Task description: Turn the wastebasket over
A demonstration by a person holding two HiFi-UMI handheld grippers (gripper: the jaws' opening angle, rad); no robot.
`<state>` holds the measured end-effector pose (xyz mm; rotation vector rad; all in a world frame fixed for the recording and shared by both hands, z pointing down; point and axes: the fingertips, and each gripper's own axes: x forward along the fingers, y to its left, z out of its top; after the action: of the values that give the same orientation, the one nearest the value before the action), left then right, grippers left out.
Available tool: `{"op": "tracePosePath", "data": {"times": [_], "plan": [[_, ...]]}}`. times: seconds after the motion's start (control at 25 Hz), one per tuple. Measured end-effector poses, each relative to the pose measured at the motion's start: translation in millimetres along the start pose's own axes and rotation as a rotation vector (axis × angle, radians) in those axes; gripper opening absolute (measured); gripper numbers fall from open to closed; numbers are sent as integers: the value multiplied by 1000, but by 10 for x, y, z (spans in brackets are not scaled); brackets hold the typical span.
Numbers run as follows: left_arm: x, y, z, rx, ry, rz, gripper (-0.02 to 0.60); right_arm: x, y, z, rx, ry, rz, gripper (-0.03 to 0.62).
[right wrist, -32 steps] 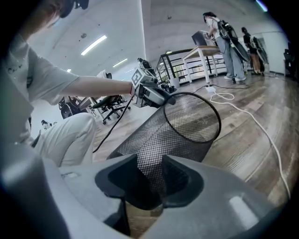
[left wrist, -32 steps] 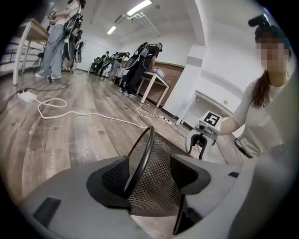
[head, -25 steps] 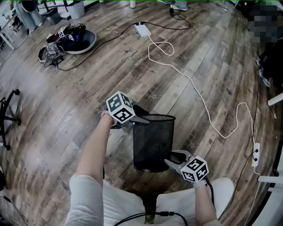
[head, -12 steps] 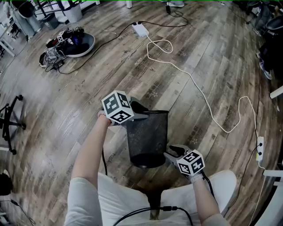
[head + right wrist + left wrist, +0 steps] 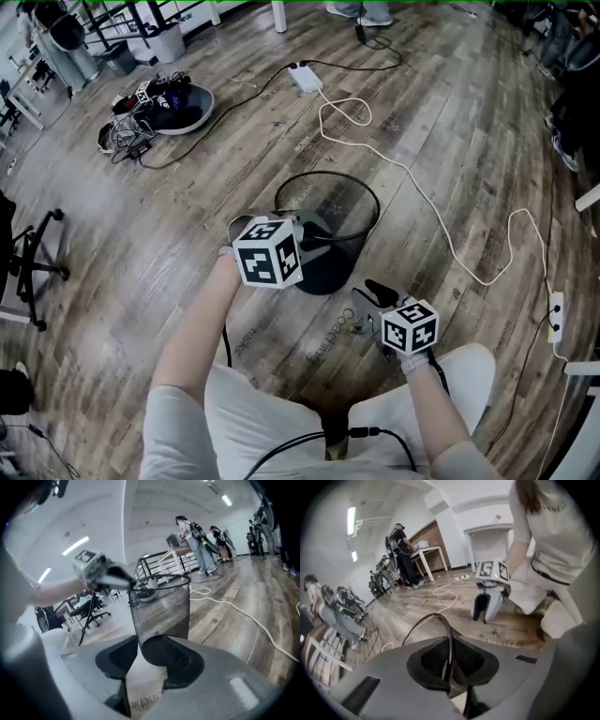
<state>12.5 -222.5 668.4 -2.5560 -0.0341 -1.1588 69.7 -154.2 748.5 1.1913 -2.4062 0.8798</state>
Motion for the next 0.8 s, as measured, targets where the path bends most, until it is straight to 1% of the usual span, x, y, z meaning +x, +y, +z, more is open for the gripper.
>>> {"op": "tracePosePath", "data": {"times": [0.04, 0.08, 0.12, 0.2, 0.28, 0.36, 0.44, 0.52, 0.64, 0.72, 0.8], "plan": [[61, -116, -49, 47, 36, -4, 38, -55, -40, 125, 24, -38, -3, 163], [127, -234, -103, 72, 58, -14, 38, -110, -84, 235, 52, -74, -4, 163], [183, -342, -150, 78, 66, -27, 37, -162, -127, 329, 81, -107, -5, 163], [232, -478, -184, 53, 52, -33, 37, -240, -193, 465, 123, -155, -5, 163], [201, -520, -147, 1, 13, -21, 34, -282, -235, 540, 136, -179, -7, 163], [155, -589, -112, -35, -25, -27, 34, -302, -253, 565, 154, -193, -10, 163], [145, -713, -100, -47, -41, -47, 35, -317, -243, 590, 185, -212, 2, 163], [161, -861, -104, -47, -36, -72, 34, -327, -208, 636, 202, -229, 22, 163], [182, -1066, -101, -51, -40, -96, 34, -331, -152, 679, 192, -232, 41, 163], [174, -1146, -42, -78, -75, -93, 32, -341, -140, 677, 186, -229, 44, 163], [123, -1179, 99, -126, -151, -91, 31, -350, -131, 671, 184, -226, 44, 163]]}}
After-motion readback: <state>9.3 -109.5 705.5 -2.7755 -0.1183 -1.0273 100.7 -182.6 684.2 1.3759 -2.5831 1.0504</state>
